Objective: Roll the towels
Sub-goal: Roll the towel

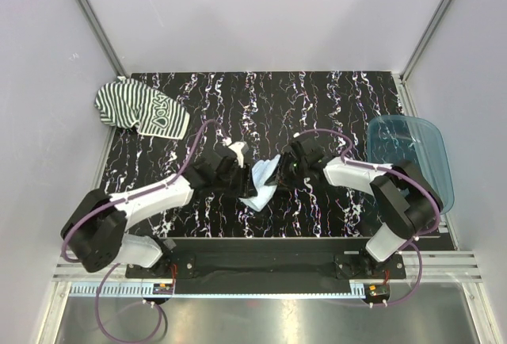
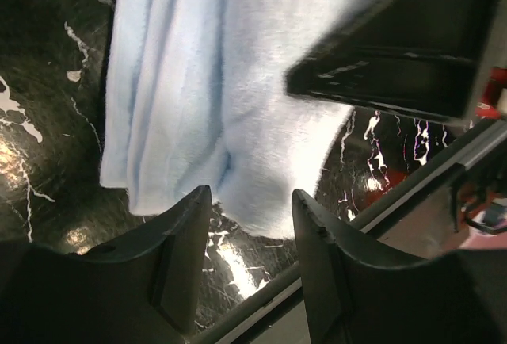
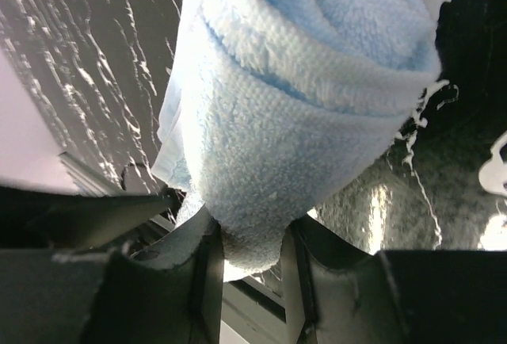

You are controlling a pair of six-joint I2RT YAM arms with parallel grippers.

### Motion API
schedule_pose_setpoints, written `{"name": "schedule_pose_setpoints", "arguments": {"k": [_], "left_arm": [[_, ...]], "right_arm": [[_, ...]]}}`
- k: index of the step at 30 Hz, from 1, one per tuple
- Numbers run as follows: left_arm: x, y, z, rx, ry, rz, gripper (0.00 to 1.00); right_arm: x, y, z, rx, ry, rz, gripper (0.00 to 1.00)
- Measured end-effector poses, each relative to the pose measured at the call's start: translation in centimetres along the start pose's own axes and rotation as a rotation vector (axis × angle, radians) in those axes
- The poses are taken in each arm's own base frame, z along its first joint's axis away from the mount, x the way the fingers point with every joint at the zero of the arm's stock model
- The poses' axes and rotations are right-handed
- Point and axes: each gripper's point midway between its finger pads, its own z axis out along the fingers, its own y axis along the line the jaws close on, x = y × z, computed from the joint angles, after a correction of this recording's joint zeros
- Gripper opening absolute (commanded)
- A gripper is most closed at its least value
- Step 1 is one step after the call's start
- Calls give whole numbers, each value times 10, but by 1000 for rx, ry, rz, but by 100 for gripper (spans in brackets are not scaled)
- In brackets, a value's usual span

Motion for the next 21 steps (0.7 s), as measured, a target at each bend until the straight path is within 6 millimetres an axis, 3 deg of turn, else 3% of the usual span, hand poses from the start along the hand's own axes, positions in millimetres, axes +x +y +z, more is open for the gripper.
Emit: {"name": "schedule_pose_setpoints", "arguments": {"k": [9, 21], "left_arm": [[-1, -44, -23, -130, -173, 334, 54], [32, -44, -2, -299, -153, 592, 58]], "right_arm": [[6, -3, -4, 117, 41, -12, 27], [10, 0, 1, 142, 71, -20, 27]]}}
